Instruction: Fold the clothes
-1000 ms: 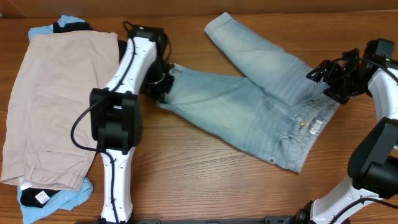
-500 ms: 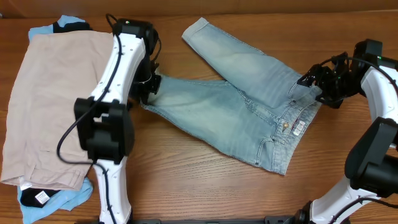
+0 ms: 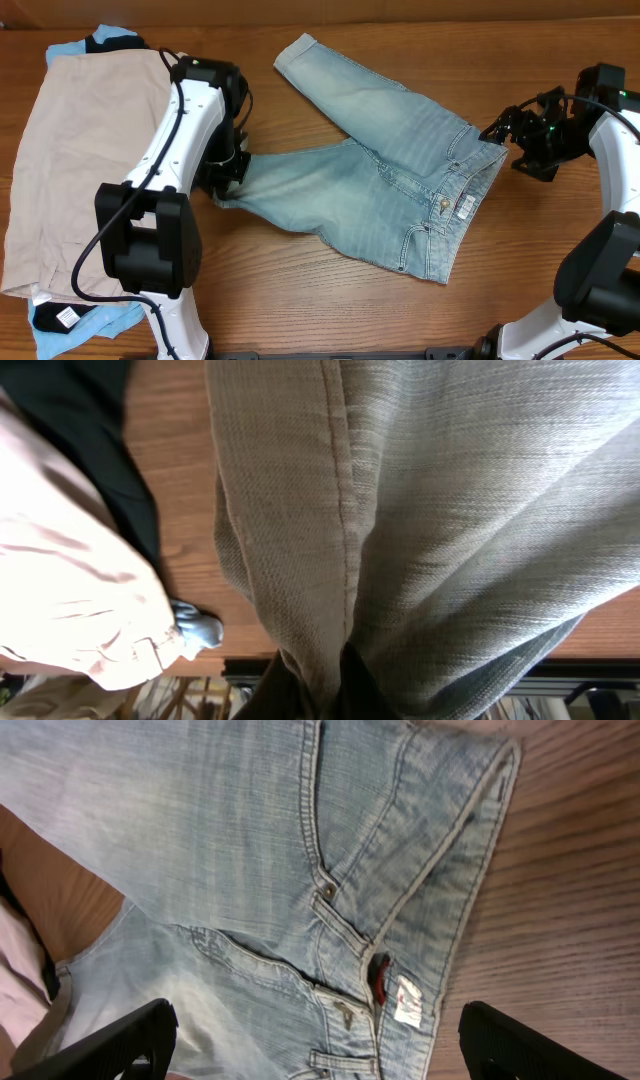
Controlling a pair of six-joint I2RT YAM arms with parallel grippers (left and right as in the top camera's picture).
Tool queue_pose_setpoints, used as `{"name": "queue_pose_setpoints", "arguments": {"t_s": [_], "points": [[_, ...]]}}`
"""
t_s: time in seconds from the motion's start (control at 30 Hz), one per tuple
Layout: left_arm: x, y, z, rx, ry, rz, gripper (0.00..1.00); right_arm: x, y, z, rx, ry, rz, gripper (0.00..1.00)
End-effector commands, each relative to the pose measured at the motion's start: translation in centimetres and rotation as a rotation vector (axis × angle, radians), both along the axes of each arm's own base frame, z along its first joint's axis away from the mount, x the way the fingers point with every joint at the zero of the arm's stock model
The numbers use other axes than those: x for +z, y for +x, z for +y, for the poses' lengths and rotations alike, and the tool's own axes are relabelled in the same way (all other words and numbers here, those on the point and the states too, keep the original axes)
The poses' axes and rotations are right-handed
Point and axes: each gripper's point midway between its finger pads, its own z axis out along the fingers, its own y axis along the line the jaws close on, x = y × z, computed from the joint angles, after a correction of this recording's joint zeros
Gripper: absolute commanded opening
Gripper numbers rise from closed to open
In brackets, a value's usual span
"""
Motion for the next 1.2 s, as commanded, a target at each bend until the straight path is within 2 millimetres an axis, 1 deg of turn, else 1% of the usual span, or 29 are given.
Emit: {"name": "queue_pose_setpoints", "arguments": {"t_s": [0.0,0.07,0.13,0.17,0.23,0.27,0.3,0.37,0.4,0.43,0.47,0.5,0.57,0.6,0.67,0.73,0.8,0.87,0.93,1.0,1.07,1.17], "points": [[-0.5,-0.7,0.5,0.018,0.033,0.021,0.18,1.5,0.3,0.3,0.036,-0.033,-0.048,0.94],[-0.5,-0.7,0.5,0.023,0.037,0.017,0.38,1.2,0.4,0.5,0.046,-0.047,-0.048,0.94],[-0.6,-0.4,0.5,0.023,0.036,0.004,0.64,0.8,0.7,0.7,0.054,-0.06,-0.056,0.94],[-0.7,-0.2,0.5,0.022,0.034,-0.005,0.79,0.5,0.8,0.9,0.059,-0.064,-0.061,0.94],[-0.9,0.7,0.4,0.021,0.027,-0.042,0.94,-0.2,0.9,0.9,0.04,-0.076,-0.05,0.89],[-0.9,1.3,0.3,0.021,0.022,-0.066,0.97,-0.5,1.0,1.1,0.035,-0.074,-0.048,0.86],[-0.8,1.9,0.2,0.022,0.018,-0.092,1.0,-0.9,1.0,1.3,0.031,-0.071,-0.046,0.8],[-0.2,3.6,-0.1,0.023,0.005,-0.162,1.0,-1.7,0.9,1.7,0.031,-0.069,-0.042,0.59],[0.3,4.6,-0.3,0.023,-0.002,-0.201,1.0,-2.2,0.8,1.9,0.024,-0.066,-0.035,0.44],[0.8,5.7,-0.5,0.022,-0.01,-0.247,1.0,-2.6,0.7,2.1,0.02,-0.064,-0.03,0.39],[1.4,7.0,-0.7,0.019,-0.021,-0.299,1.0,-3.0,0.6,2.1,0.01,-0.06,-0.025,0.28],[2.1,8.3,-1.0,0.021,-0.035,-0.355,1.0,-3.5,0.5,2.1,-0.004,-0.056,-0.02,0.26],[3.3,11.5,-2.3,0.02,-0.101,-0.488,1.0,-4.1,0.4,2.2,-0.019,-0.051,-0.014,0.26],[4.0,13.3,-3.4,-0.004,-0.165,-0.56,1.0,-4.4,0.3,2.3,-0.018,-0.047,-0.016,0.26],[4.9,16.1,-5.5,-0.066,-0.286,-0.669,1.0,-4.7,0.3,2.7,-0.01,-0.029,-0.023,0.28],[5.9,18.9,-7.7,-0.128,-0.4,-0.783,1.0,-4.9,0.5,3.3,0.004,-0.022,-0.037,0.36],[6.3,21.1,-9.1,-0.173,-0.459,-0.867,1.0,-4.9,0.9,4.2,0.053,-0.031,-0.063,0.44],[5.6,23.1,-10.3,-0.213,-0.484,-0.92,1.0,-4.8,1.2,5.4,0.109,-0.041,-0.09,0.56],[4.0,24.2,-11.4,-0.259,-0.491,-0.934,1.0,-4.7,1.6,6.6,0.151,-0.047,-0.114,0.63],[1.6,24.8,-12.4,-0.309,-0.488,-0.917,1.0,-4.5,2.1,7.8,0.18,-0.05,-0.14,0.64],[-0.6,25.1,-12.8,-0.316,-0.469,-0.893,1.0,-4.2,2.8,9.0,0.213,-0.049,-0.181,0.64],[-2.8,25.5,-13.2,-0.291,-0.472,-0.877,1.0,-3.8,4.0,11.4,0.285,-0.074,-0.26,0.64]]}}
